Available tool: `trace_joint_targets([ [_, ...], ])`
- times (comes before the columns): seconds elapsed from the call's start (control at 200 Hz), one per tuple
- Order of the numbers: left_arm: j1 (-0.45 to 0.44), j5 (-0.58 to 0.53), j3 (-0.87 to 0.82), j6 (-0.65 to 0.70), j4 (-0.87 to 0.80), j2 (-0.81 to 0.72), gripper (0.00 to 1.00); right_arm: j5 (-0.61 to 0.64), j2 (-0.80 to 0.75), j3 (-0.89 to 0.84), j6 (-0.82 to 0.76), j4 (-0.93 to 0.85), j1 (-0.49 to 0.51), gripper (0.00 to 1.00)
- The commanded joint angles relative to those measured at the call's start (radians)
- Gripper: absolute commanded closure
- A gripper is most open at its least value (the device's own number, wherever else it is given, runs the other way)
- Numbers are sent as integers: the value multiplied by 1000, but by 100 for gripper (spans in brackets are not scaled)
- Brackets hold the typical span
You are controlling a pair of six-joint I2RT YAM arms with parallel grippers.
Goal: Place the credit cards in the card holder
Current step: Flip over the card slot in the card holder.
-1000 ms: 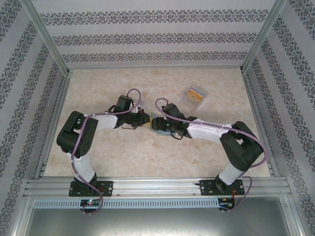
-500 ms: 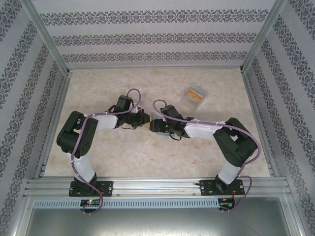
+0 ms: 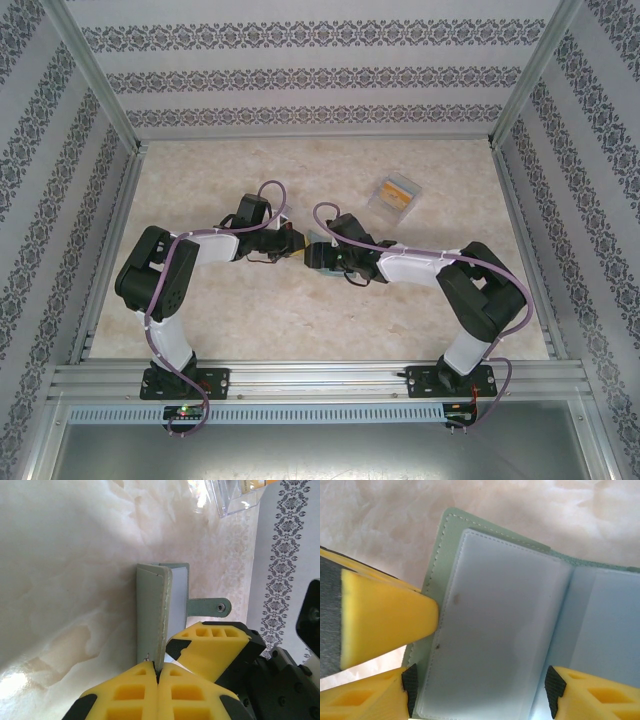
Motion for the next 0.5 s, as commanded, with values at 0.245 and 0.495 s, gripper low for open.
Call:
trace_joint_targets([
  [0.245,11,17,-6,-12,32,12,100,63,-13,-59,30,0,-20,35],
  [0.495,11,11,-16,-13,38,15,100,110,-50,-83,38,-20,-28,48],
])
